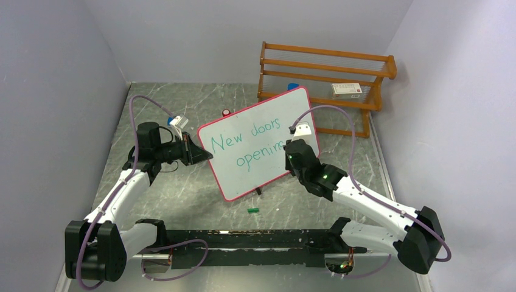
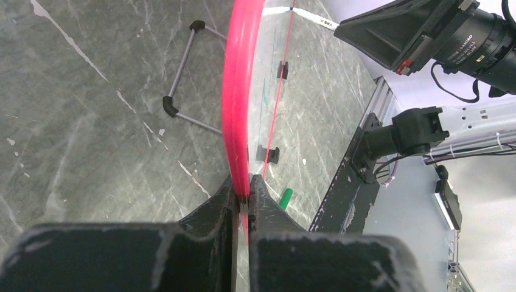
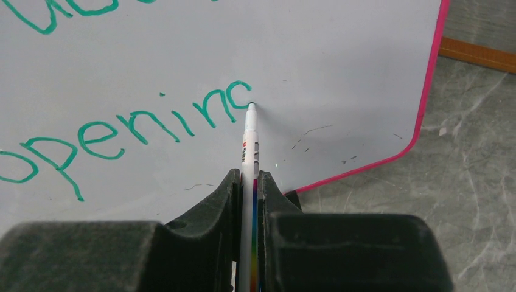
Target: Write a sentence on the whiteboard
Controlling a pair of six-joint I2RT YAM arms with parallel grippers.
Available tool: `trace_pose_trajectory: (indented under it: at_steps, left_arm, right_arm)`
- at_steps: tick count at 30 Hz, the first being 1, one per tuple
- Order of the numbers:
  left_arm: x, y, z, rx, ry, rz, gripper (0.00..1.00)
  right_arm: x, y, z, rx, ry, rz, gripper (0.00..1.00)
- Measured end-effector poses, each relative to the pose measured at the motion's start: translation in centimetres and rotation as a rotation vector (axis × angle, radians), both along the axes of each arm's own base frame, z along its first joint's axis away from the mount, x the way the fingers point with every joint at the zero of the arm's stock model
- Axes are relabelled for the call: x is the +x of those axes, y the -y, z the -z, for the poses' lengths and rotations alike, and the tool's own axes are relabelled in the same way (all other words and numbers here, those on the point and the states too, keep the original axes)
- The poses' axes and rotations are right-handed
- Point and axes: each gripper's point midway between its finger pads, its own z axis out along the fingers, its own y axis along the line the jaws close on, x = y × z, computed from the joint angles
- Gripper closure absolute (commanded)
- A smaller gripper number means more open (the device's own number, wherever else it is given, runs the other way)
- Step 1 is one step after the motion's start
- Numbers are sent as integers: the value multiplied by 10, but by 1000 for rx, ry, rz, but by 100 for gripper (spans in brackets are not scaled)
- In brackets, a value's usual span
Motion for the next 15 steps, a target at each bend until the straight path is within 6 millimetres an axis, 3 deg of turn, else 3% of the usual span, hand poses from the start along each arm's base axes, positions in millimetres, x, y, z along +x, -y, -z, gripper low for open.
trace_pose_trajectory:
  at_steps: [15]
  left_arm:
    - [0,0,0,0,0,0,95]
  right_arm:
    - [8,2,-5,-7,31,13,100]
